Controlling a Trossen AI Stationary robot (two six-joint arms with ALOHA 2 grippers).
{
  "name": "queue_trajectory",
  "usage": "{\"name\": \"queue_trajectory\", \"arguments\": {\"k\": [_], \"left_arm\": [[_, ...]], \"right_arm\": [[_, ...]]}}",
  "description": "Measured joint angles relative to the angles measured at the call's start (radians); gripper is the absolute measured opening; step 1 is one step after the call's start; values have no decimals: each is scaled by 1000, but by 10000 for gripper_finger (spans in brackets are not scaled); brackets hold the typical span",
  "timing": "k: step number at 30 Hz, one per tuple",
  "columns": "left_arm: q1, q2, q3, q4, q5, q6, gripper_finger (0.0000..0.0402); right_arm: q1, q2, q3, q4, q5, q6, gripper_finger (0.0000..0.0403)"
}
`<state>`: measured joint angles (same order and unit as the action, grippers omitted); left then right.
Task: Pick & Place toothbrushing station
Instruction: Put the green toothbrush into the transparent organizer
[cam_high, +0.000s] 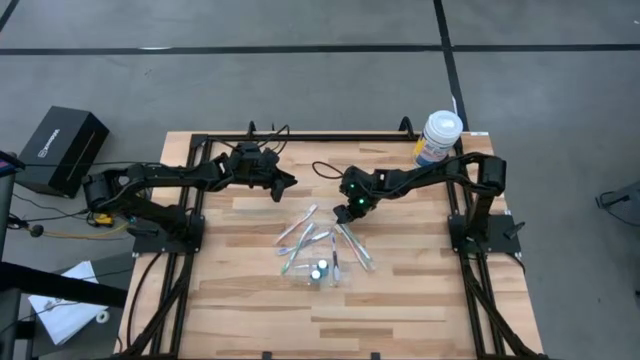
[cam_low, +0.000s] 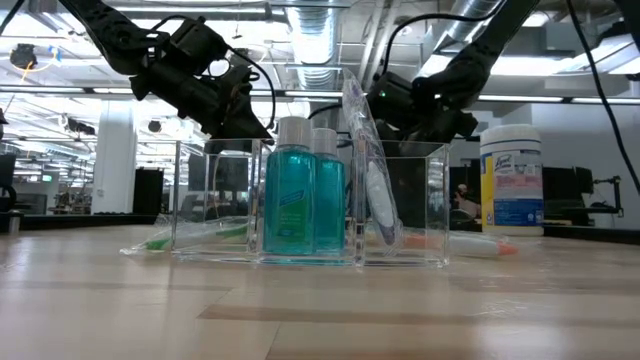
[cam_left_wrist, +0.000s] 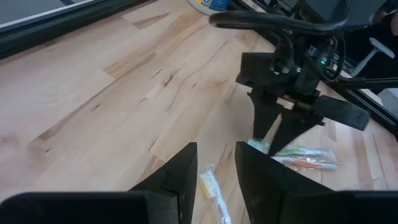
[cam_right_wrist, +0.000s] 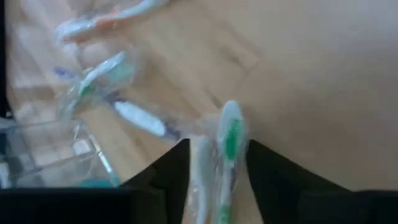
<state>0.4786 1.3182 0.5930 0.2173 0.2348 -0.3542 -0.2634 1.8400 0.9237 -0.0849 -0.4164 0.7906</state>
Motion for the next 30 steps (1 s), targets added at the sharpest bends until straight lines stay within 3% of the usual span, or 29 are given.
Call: {"name": "queue_trajectory", "arguments": {"k": [7, 19, 30], "left_arm": [[0, 0, 0, 0, 0, 0, 104], [0, 0, 0, 0, 6, 9, 104], [0, 0, 0, 10, 6, 7, 104]], "right_arm": [[-15, 0, 0, 23, 24, -9, 11], [-72, -56, 57, 92, 63, -35, 1], [-207, -368, 122, 100, 192, -182, 0]]}}
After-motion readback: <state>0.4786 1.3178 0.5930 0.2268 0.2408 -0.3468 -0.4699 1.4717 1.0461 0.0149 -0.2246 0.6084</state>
